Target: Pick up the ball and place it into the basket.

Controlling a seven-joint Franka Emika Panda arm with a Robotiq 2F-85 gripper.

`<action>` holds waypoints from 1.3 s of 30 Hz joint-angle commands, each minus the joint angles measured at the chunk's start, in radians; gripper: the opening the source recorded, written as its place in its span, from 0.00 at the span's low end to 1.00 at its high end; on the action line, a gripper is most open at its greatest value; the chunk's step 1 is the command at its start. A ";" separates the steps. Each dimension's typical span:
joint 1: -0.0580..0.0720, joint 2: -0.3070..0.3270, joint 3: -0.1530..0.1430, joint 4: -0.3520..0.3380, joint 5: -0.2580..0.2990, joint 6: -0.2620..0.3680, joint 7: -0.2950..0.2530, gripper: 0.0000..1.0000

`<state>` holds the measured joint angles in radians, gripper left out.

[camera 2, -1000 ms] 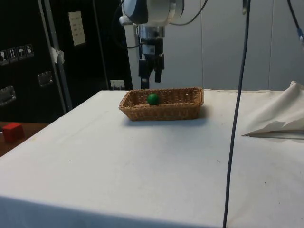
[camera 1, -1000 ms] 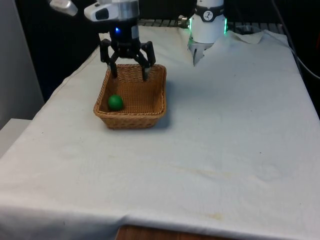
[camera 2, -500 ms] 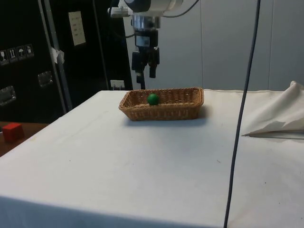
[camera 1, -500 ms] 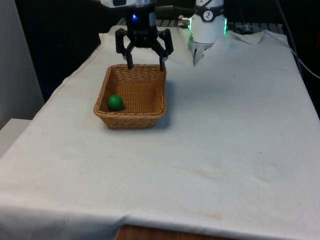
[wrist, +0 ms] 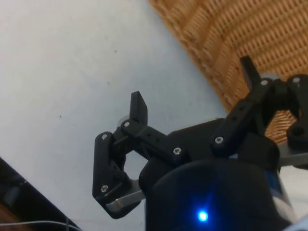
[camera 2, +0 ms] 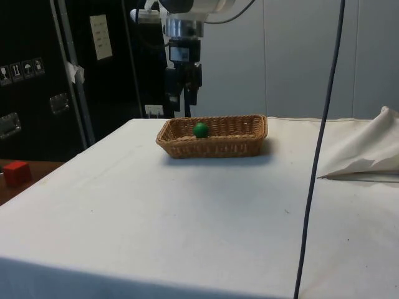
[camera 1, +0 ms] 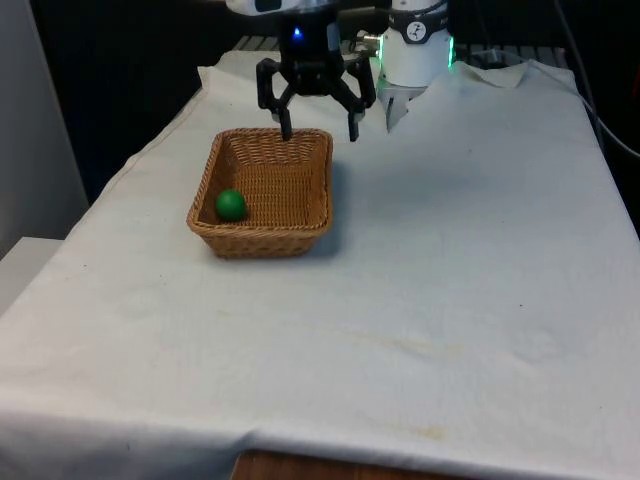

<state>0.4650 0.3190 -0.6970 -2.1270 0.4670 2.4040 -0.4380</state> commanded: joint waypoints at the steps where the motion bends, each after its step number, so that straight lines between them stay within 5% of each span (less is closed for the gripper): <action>1: 0.013 -0.007 -0.005 -0.005 -0.017 -0.003 0.017 1.00; 9: 0.018 -0.030 0.022 -0.002 -0.037 -0.019 0.024 1.00; 10: 0.009 -0.026 0.027 0.000 -0.021 -0.014 0.009 1.00; 11: 0.020 -0.034 0.026 -0.003 -0.040 -0.019 0.027 1.00; 17: 0.026 -0.059 0.059 -0.004 -0.066 -0.024 0.050 1.00; 18: 0.014 -0.054 0.065 0.000 -0.047 -0.022 0.033 1.00; 19: 0.026 -0.063 0.063 -0.004 -0.070 -0.025 0.053 1.00; 26: 0.028 -0.090 0.096 -0.008 -0.103 -0.029 0.084 1.00; 27: 0.018 -0.088 0.107 -0.003 -0.088 -0.029 0.070 1.00; 29: 0.030 -0.101 0.111 -0.009 -0.117 -0.031 0.097 1.00; 35: 0.028 -0.125 0.147 -0.014 -0.143 -0.036 0.123 1.00; 36: 0.020 -0.122 0.153 -0.010 -0.127 -0.033 0.108 1.00; 39: 0.028 -0.134 0.165 -0.014 -0.149 -0.039 0.130 1.00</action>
<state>0.4850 0.1910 -0.5310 -2.1380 0.3350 2.3690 -0.3260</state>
